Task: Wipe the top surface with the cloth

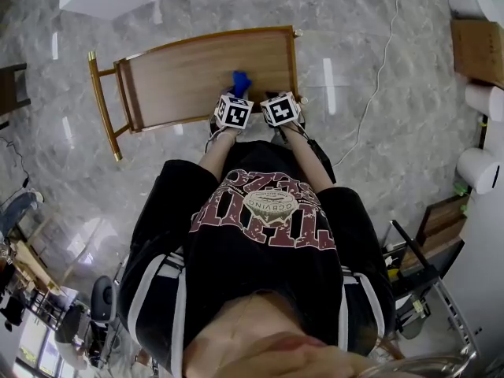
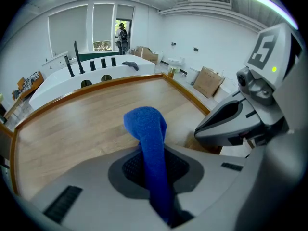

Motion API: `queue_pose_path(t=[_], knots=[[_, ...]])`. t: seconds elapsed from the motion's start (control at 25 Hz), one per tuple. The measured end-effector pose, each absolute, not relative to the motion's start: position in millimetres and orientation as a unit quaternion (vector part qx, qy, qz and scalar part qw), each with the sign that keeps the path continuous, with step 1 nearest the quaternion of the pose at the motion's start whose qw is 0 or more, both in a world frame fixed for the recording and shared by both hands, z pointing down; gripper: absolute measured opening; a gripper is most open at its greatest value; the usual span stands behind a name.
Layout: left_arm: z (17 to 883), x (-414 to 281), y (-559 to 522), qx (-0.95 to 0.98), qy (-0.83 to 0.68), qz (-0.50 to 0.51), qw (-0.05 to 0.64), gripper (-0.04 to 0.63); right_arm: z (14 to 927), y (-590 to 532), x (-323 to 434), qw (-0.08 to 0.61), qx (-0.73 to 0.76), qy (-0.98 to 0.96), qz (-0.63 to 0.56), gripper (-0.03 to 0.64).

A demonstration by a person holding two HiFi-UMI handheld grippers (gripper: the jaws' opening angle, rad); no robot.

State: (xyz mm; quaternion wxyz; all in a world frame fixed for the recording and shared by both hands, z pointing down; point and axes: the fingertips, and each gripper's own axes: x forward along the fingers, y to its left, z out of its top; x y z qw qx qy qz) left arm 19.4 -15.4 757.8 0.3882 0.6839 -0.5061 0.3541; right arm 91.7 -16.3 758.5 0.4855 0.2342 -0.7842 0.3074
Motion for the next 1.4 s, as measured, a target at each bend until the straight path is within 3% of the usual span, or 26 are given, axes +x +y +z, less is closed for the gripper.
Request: queue_pose_path(t=[0.92,1.4], knots=[[754,126,-41,0.764,-0.391,0.364,0.363,0.100,753,-15,161,0.458,0.309,-0.762,0.338,0.018],[753,136,-42,0.793,-0.364,0.336,0.356,0.098,747,-19,150,0.440,0.293,-0.778,0.339,0.018]])
